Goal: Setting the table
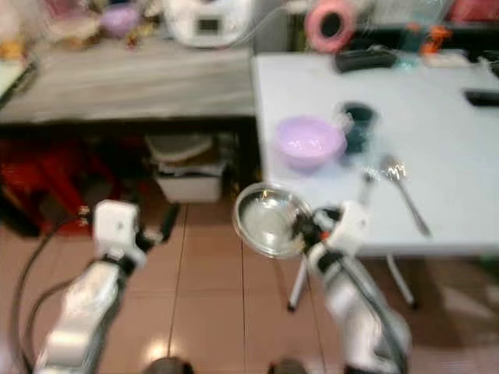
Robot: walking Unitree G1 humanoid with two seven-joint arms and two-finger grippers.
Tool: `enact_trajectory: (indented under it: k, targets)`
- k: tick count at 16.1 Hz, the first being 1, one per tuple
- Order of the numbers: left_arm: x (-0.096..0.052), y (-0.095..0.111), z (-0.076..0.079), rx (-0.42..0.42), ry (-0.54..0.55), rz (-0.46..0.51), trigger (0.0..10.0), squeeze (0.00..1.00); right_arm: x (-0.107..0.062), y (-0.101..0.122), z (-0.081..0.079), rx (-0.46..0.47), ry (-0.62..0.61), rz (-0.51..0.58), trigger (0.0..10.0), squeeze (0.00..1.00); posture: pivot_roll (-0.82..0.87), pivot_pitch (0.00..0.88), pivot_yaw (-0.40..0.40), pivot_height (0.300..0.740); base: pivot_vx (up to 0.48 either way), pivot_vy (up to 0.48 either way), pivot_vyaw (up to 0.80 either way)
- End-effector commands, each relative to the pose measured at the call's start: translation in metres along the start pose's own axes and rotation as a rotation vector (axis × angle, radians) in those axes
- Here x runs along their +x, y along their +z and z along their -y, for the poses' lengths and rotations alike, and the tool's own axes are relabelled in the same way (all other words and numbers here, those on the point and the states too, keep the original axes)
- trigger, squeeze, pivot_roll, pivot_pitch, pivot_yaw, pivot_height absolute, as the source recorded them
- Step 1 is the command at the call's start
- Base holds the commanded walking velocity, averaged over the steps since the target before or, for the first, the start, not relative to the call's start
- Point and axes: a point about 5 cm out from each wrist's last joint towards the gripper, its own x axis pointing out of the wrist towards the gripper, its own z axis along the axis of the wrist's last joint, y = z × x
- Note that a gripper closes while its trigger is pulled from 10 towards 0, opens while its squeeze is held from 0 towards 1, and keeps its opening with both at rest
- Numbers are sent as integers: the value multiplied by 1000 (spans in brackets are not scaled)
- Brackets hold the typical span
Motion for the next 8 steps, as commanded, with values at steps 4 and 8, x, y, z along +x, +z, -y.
enact_trajectory:
  k: [4,8]
  targets:
    - [4,4,1,40,-4,28,10000,0,4,21,-11,-131,39,130,0,0,-31,38,38,740,139,427,0]
    - [6,5,4,57,-8,31,10000,0,6,33,-11,-147,20,198,0,0,-31,34,39,740,392,276,0]
